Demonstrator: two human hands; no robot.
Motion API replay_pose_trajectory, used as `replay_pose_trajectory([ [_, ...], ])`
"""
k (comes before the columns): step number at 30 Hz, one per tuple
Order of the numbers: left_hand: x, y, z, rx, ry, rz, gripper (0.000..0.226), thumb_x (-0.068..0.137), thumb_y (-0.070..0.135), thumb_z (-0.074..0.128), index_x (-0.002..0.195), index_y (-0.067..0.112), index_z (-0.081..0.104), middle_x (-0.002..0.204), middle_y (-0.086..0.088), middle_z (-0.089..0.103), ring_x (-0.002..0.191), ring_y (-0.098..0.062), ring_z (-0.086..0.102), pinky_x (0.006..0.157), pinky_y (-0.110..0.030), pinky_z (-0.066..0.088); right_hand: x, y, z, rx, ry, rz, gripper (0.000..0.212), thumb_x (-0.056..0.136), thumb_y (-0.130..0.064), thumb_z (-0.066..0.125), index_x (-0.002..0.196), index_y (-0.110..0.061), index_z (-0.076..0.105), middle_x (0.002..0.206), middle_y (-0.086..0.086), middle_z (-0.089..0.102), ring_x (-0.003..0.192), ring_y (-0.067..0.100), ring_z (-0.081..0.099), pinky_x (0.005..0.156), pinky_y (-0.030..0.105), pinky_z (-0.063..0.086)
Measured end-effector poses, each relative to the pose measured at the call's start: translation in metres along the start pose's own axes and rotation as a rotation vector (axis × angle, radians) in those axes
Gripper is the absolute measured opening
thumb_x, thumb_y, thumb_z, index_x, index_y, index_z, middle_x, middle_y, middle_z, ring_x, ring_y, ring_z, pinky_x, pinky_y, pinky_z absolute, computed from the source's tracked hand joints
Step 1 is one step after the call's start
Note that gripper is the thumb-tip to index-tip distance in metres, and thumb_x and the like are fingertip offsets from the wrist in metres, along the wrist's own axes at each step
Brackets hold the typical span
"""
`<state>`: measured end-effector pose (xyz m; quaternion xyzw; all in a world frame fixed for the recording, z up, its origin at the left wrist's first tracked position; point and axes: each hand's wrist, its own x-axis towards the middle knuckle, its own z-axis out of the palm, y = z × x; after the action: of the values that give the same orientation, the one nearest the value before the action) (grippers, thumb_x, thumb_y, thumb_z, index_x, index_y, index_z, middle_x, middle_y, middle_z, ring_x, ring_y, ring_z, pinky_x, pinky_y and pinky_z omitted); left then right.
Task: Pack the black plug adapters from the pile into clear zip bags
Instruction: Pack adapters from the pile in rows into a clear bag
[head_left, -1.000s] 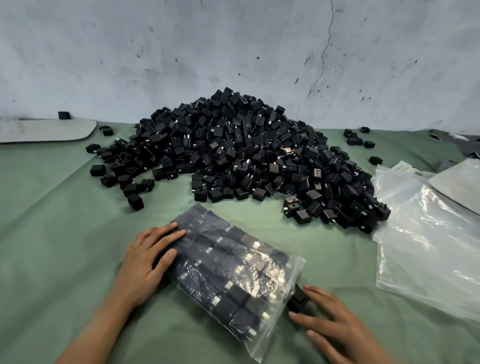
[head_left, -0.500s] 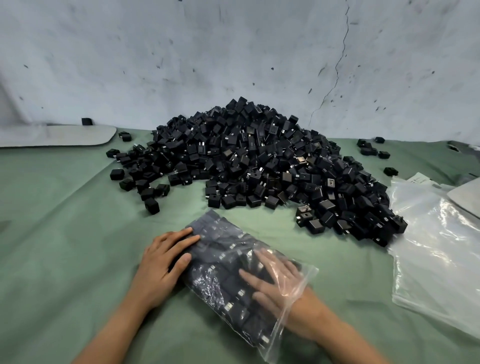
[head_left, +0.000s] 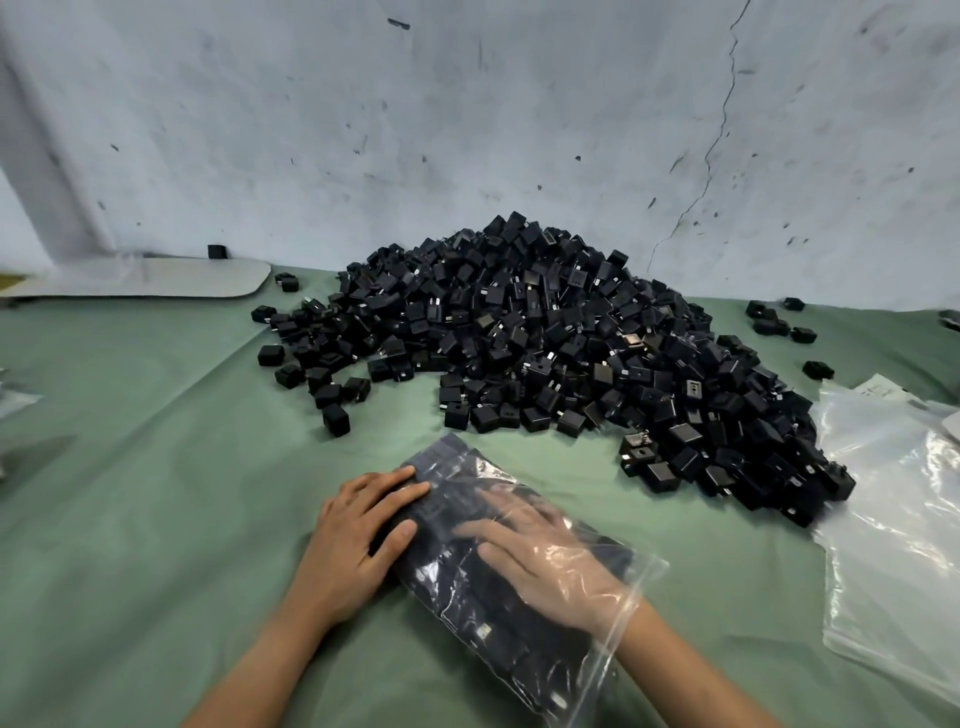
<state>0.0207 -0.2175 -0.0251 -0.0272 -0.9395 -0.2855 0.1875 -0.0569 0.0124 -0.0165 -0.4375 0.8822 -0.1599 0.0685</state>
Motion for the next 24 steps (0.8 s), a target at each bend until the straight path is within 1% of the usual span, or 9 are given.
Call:
replay_pose_trajectory([
  [4, -0.002, 0.0, 0.002, 0.081, -0.022, 0.017, 0.052, 0.089, 0.062, 0.025, 0.137, 0.049, 0.041, 0.148, 0.021, 0.035, 0.139, -0.013, 0.026, 0.11, -0.037, 0.02, 0.002, 0.005, 0.001, 0.012, 0.039, -0.032, 0.036, 0.101, -0.047, 0.021, 0.132, -0.041, 0.037, 0.157, -0.015, 0.01, 0.144, 0.002, -0.006, 0.119, 0.04, -0.007],
  [7, -0.002, 0.0, 0.003, 0.117, -0.022, 0.048, 0.049, 0.091, 0.061, 0.026, 0.135, 0.05, 0.044, 0.149, 0.017, 0.035, 0.143, -0.013, 0.019, 0.114, -0.044, 0.015, 0.005, 0.003, 0.002, -0.032, 0.073, -0.031, 0.042, 0.1, -0.05, 0.019, 0.13, -0.026, 0.038, 0.157, -0.013, 0.007, 0.144, 0.004, -0.005, 0.12, 0.045, -0.004],
  [9, -0.002, 0.0, 0.003, 0.131, -0.028, 0.059, 0.05, 0.091, 0.063, 0.025, 0.135, 0.05, 0.045, 0.15, 0.016, 0.036, 0.144, -0.014, 0.019, 0.115, -0.048, 0.016, 0.01, 0.0, 0.003, -0.057, 0.068, -0.013, 0.047, 0.099, -0.049, 0.022, 0.136, -0.022, 0.034, 0.157, -0.011, 0.004, 0.143, 0.005, -0.007, 0.119, 0.045, -0.005],
  [12, -0.002, -0.001, 0.004, 0.137, -0.034, 0.065, 0.054, 0.091, 0.07, 0.017, 0.134, 0.052, 0.044, 0.15, 0.017, 0.035, 0.144, -0.013, 0.019, 0.115, -0.047, 0.017, 0.021, -0.005, 0.004, -0.085, 0.024, 0.039, 0.051, 0.1, -0.047, 0.026, 0.145, -0.023, 0.025, 0.158, -0.01, 0.005, 0.14, 0.003, -0.013, 0.117, 0.041, -0.012],
  [15, -0.002, -0.001, 0.004, 0.139, -0.041, 0.052, 0.05, 0.091, 0.067, 0.021, 0.133, 0.053, 0.044, 0.15, 0.018, 0.034, 0.144, -0.011, 0.02, 0.114, -0.044, 0.017, 0.031, -0.009, 0.002, -0.115, -0.024, 0.072, 0.05, 0.1, -0.047, 0.025, 0.145, -0.026, 0.025, 0.158, -0.01, 0.007, 0.14, 0.004, -0.012, 0.112, 0.04, -0.015],
  [18, -0.002, 0.0, 0.004, 0.148, -0.047, 0.046, 0.049, 0.09, 0.065, 0.023, 0.134, 0.054, 0.042, 0.15, 0.019, 0.033, 0.144, -0.011, 0.02, 0.114, -0.044, 0.018, 0.031, -0.01, 0.002, -0.132, -0.032, 0.085, 0.05, 0.1, -0.048, 0.023, 0.145, -0.028, 0.024, 0.157, -0.011, 0.003, 0.143, 0.009, -0.009, 0.11, 0.04, -0.016],
  [21, -0.003, 0.001, 0.003, 0.141, -0.038, 0.055, 0.054, 0.089, 0.069, 0.019, 0.134, 0.052, 0.043, 0.15, 0.017, 0.034, 0.143, -0.013, 0.022, 0.114, -0.045, 0.018, 0.02, -0.01, 0.003, -0.163, 0.02, 0.06, 0.055, 0.099, -0.054, 0.014, 0.149, -0.031, 0.017, 0.154, -0.015, -0.004, 0.14, 0.008, -0.015, 0.112, 0.041, -0.016],
  [24, -0.003, 0.003, 0.003, 0.159, -0.008, 0.088, 0.064, 0.09, 0.072, 0.011, 0.135, 0.045, 0.047, 0.15, 0.014, 0.037, 0.143, -0.014, 0.024, 0.115, -0.046, 0.016, -0.005, -0.006, 0.004, -0.17, 0.04, 0.048, 0.065, 0.092, -0.064, -0.003, 0.15, -0.037, 0.007, 0.152, -0.019, -0.01, 0.142, 0.007, -0.017, 0.114, 0.042, -0.016],
])
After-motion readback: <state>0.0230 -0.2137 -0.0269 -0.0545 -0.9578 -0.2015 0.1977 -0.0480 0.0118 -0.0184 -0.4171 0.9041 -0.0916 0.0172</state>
